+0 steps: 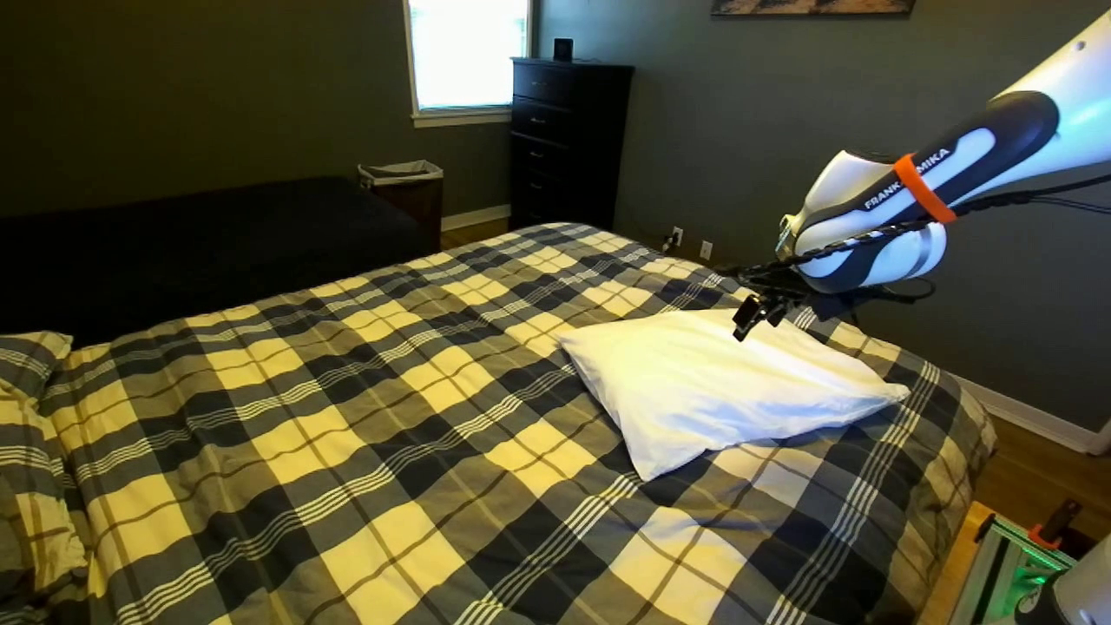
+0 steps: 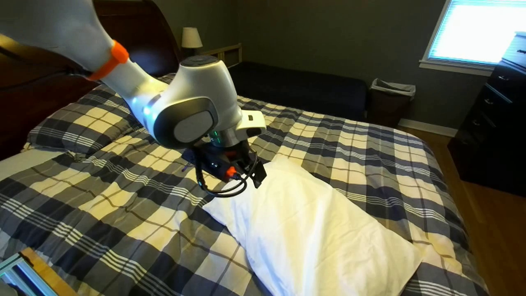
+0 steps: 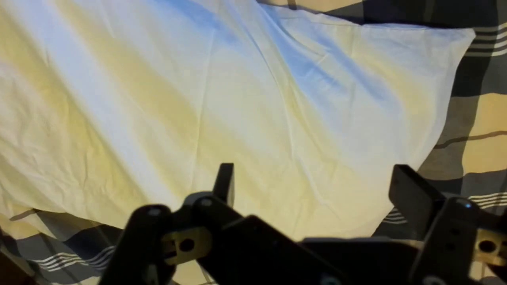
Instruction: Move the pillow
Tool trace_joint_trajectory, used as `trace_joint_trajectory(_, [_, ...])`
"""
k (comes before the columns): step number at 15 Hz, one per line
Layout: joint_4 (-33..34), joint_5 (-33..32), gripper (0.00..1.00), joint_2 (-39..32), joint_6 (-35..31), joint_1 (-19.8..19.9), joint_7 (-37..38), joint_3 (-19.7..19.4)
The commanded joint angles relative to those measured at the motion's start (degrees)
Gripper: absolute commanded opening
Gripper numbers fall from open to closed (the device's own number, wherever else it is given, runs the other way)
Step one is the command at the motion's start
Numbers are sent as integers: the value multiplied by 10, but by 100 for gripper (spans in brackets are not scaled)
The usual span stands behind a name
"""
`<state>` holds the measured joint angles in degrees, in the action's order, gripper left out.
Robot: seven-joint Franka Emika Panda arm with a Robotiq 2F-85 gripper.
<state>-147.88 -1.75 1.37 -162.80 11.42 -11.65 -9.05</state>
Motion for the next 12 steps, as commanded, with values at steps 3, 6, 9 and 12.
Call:
trace_joint_trajectory(3, [97,60,100,-132,-12,-3,-12,8])
trace_joint_trajectory(6, [148,47,100,-195,-11,0,17,8])
trace_joint_trajectory(9, [195,43,100,-255,-10,-1,37,10])
trace_joint_trajectory(12, [236,43,100,-307,-15,0,49,18])
